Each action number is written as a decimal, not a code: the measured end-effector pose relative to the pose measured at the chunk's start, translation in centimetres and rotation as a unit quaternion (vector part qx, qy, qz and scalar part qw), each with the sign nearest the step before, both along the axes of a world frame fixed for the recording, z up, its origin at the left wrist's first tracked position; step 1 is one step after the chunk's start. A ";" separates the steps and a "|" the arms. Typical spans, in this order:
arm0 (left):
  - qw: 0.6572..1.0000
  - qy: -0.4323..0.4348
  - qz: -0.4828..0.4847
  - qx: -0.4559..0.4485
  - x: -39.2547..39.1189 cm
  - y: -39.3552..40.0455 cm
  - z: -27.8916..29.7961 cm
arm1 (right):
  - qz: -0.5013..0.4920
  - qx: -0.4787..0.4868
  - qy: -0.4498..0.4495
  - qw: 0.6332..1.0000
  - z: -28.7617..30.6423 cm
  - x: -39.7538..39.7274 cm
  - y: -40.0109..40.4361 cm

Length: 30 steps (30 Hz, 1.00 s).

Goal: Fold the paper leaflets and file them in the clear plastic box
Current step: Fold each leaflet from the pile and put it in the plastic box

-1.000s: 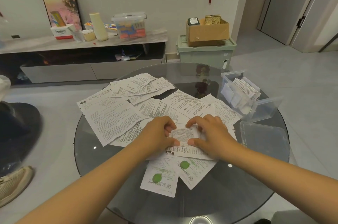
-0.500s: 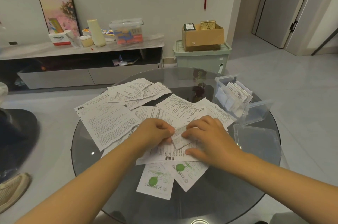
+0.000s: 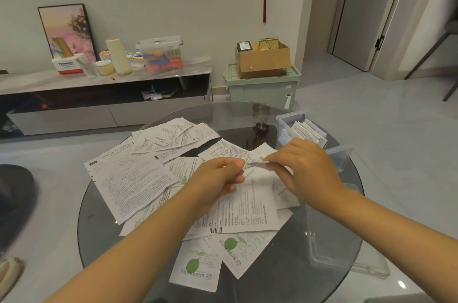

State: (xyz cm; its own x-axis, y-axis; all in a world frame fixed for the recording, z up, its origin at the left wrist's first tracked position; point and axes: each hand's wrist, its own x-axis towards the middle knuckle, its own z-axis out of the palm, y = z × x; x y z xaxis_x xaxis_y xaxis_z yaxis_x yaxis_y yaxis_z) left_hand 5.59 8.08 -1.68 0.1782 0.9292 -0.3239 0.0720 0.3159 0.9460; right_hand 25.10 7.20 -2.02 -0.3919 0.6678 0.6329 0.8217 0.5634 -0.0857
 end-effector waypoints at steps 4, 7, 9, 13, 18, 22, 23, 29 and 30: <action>0.979 0.168 -0.029 0.112 1.1 0.1 -0.6 | -0.074 -0.087 0.139 0.984 2.0 1.9 0.7; 0.930 0.291 -0.074 0.213 2.0 0.2 -1.4 | -0.159 -0.079 0.200 0.964 3.4 4.3 2.4; 0.904 0.335 -0.092 0.250 2.5 0.3 -2.1 | -0.209 -0.110 0.222 0.946 3.7 5.7 3.7; 0.864 0.400 -0.126 0.279 3.2 0.7 -3.0 | -0.244 -0.200 0.211 0.925 3.1 6.8 5.5; 0.847 0.422 -0.146 0.286 3.8 0.7 -3.9 | -0.222 -0.271 0.239 0.906 3.4 6.1 6.7; 0.846 0.425 -0.148 0.287 3.9 0.8 -4.0 | -0.223 -0.314 0.245 0.890 3.6 5.5 7.5; 0.846 0.424 -0.149 0.288 3.9 0.8 -4.0 | -0.226 -0.320 0.240 0.888 3.5 5.4 7.6; 0.849 0.419 -0.152 0.285 3.8 0.7 -4.0 | -0.284 -0.252 0.242 0.893 3.1 5.1 8.3; 0.848 0.419 -0.154 0.286 3.7 0.6 -4.0 | -0.294 -0.239 0.238 0.894 3.1 5.4 8.4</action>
State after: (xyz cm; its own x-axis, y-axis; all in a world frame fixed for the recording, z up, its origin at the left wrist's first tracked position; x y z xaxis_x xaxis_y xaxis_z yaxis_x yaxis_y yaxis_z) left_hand 9.32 8.71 -5.68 0.3718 0.9278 0.0315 0.7899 -0.3340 0.5143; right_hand 30.46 15.61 1.03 0.3534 0.9090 0.2210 0.7700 -0.1485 -0.6205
